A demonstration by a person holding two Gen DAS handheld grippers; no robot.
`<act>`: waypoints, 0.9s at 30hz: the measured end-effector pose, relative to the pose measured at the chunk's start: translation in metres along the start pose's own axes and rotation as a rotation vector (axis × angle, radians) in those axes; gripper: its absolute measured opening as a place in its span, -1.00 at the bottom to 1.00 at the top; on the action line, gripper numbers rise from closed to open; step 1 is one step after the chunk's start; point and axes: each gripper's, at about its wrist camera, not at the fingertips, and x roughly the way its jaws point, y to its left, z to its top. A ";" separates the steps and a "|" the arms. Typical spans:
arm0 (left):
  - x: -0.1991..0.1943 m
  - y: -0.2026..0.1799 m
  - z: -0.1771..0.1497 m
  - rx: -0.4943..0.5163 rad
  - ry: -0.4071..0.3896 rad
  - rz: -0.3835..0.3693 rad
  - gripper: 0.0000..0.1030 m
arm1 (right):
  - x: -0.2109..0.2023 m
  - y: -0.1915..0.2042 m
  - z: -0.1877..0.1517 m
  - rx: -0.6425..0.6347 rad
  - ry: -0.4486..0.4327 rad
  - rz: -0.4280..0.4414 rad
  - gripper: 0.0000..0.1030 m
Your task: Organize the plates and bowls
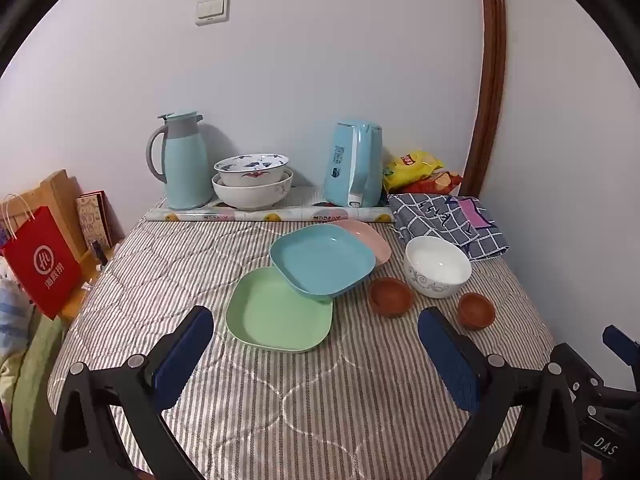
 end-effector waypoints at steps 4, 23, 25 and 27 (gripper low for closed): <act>-0.001 0.001 0.000 -0.006 -0.013 -0.007 1.00 | -0.002 0.000 0.000 -0.007 -0.014 -0.004 1.00; -0.011 0.001 -0.001 -0.007 -0.033 -0.025 1.00 | -0.005 0.002 0.001 0.009 -0.011 0.000 1.00; -0.011 0.000 -0.002 -0.006 -0.033 -0.028 1.00 | -0.004 0.002 0.001 0.008 -0.010 -0.002 1.00; -0.011 0.000 -0.002 -0.004 -0.034 -0.032 1.00 | -0.005 0.000 0.001 0.010 -0.010 0.000 1.00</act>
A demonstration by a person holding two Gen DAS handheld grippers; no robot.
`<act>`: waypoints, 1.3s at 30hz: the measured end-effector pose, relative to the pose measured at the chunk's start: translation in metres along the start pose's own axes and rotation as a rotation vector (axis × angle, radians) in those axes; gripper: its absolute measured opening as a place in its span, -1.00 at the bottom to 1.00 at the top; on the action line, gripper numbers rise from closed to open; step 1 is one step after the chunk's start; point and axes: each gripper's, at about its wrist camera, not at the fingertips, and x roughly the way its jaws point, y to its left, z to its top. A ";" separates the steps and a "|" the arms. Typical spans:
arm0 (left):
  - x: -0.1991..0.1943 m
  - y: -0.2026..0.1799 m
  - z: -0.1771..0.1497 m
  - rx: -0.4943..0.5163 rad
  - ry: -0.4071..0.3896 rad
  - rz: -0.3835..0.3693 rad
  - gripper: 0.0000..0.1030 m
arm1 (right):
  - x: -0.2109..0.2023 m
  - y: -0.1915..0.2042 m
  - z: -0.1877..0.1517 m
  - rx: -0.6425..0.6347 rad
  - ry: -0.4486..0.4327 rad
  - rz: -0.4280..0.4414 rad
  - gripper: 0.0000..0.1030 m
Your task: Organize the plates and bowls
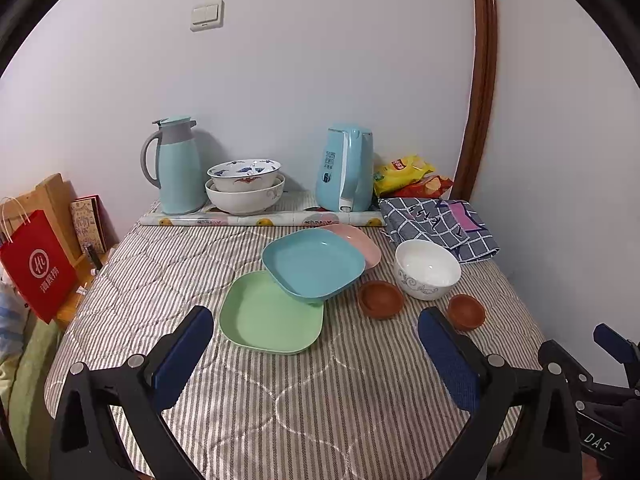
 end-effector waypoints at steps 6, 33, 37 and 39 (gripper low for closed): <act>0.000 0.001 0.000 -0.007 0.000 -0.028 1.00 | 0.000 0.001 -0.001 0.000 -0.003 -0.004 1.00; 0.007 -0.008 -0.005 -0.007 0.022 -0.080 1.00 | 0.000 0.000 -0.003 0.003 -0.003 -0.009 1.00; 0.008 -0.008 -0.006 -0.008 0.025 -0.079 1.00 | 0.000 0.000 -0.003 0.008 -0.004 -0.009 1.00; 0.008 -0.007 -0.007 -0.008 0.025 -0.080 1.00 | 0.000 0.000 -0.002 0.009 -0.005 -0.010 1.00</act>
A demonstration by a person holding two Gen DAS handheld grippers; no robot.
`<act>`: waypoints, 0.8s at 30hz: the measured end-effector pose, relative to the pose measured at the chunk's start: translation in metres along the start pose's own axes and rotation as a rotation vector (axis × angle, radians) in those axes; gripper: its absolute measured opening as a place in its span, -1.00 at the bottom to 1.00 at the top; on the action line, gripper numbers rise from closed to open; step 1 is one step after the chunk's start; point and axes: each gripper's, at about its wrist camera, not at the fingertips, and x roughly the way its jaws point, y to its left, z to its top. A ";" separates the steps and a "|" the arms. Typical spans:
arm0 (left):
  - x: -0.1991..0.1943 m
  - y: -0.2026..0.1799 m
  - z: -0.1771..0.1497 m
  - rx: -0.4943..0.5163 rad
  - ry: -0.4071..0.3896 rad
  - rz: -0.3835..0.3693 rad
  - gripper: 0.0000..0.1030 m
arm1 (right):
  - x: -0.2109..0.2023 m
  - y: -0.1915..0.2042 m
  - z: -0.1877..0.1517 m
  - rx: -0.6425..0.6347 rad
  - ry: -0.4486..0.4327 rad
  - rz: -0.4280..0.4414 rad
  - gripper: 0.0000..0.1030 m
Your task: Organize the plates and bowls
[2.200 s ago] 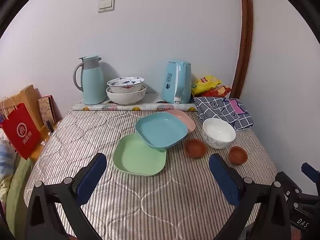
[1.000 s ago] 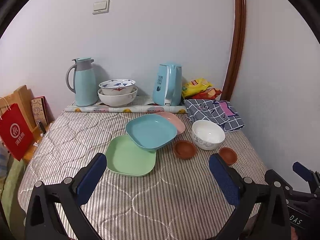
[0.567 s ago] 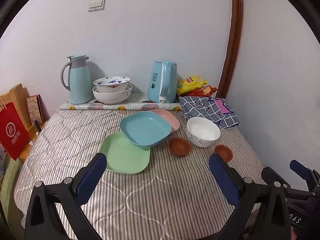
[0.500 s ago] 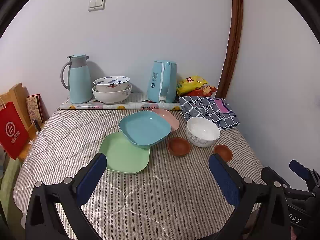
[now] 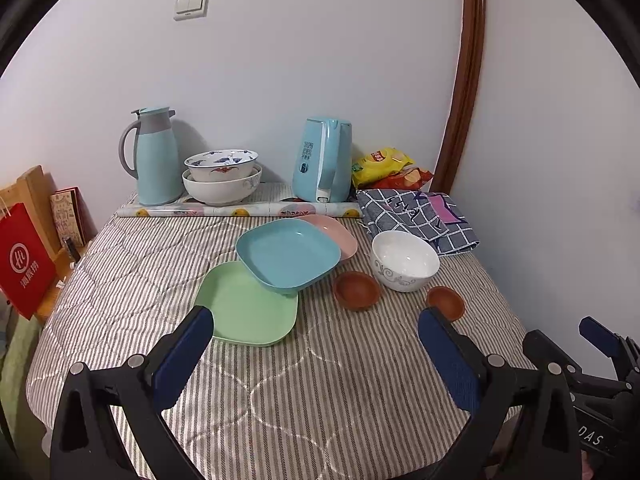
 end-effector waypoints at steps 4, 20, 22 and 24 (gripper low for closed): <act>0.000 0.000 0.000 0.000 0.002 0.001 1.00 | 0.002 0.001 0.001 -0.004 0.002 -0.001 1.00; 0.001 -0.002 0.000 0.005 0.012 -0.004 1.00 | 0.003 0.003 0.001 -0.010 0.004 0.002 1.00; 0.001 -0.002 0.000 0.005 0.013 -0.002 1.00 | 0.003 0.003 0.001 -0.011 0.004 0.004 1.00; 0.001 -0.002 -0.001 0.007 0.013 0.001 1.00 | 0.003 0.003 0.000 -0.010 0.004 0.004 1.00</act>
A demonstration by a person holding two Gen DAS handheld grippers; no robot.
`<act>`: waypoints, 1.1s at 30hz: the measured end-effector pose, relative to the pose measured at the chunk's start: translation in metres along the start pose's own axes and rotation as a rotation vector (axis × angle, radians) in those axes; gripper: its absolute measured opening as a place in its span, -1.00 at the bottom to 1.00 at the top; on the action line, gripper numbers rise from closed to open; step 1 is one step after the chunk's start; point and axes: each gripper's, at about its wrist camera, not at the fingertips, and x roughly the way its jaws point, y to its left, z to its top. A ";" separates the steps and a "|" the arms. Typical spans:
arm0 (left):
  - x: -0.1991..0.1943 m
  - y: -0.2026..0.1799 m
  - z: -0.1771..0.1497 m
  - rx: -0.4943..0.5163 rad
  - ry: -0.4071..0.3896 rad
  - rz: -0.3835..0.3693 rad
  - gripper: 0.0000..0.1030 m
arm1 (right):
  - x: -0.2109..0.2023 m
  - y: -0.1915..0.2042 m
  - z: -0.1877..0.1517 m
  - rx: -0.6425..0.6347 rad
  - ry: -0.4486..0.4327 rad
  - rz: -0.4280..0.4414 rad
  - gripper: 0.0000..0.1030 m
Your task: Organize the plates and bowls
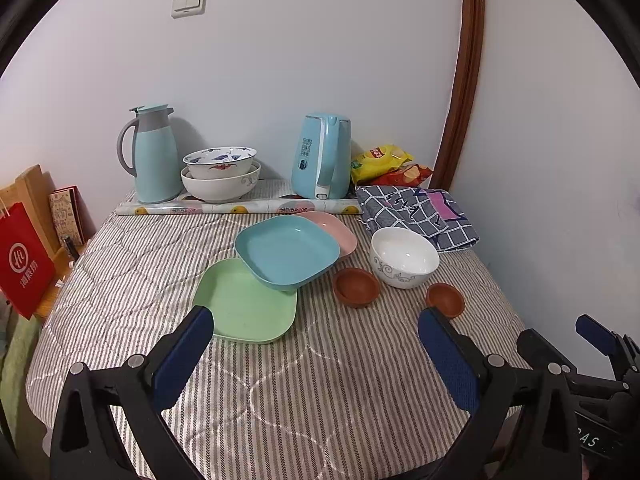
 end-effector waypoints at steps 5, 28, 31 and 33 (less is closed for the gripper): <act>0.000 0.001 0.001 -0.004 0.001 0.002 1.00 | -0.001 0.001 0.000 0.003 -0.002 0.002 1.00; 0.046 0.025 0.004 -0.044 0.092 0.033 1.00 | 0.033 0.011 0.000 -0.023 0.019 -0.018 1.00; 0.061 0.034 0.006 -0.055 0.118 0.037 1.00 | 0.044 0.012 0.003 -0.025 0.032 -0.023 1.00; 0.069 0.041 0.006 -0.066 0.129 0.047 1.00 | 0.051 0.012 0.005 -0.021 0.046 -0.019 1.00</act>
